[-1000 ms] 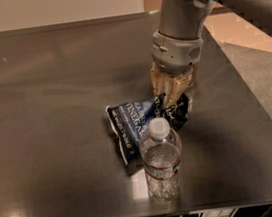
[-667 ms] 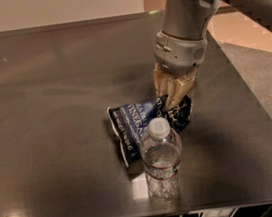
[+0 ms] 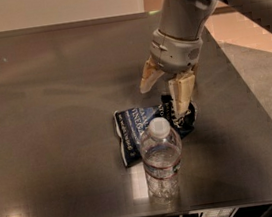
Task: Move blue chip bag near water bottle
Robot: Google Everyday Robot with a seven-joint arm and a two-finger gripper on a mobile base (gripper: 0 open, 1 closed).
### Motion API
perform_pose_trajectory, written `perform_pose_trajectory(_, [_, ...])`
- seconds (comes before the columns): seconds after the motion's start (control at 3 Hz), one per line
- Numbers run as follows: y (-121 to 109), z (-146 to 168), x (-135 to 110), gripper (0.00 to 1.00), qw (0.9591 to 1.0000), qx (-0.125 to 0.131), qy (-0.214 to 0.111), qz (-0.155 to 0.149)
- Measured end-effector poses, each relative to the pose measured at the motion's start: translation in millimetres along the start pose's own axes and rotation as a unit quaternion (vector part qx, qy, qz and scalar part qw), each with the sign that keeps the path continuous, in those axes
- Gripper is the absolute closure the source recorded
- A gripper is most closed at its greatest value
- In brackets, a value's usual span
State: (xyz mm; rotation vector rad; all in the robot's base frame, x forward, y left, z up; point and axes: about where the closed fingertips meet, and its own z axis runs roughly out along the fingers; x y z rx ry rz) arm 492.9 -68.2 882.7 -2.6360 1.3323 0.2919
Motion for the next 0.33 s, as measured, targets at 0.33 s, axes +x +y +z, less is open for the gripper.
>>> perform_pose_trajectory(0.33, [-5.0,0.4,-0.2,0.0,1.0,0.009,0.001,-0.001])
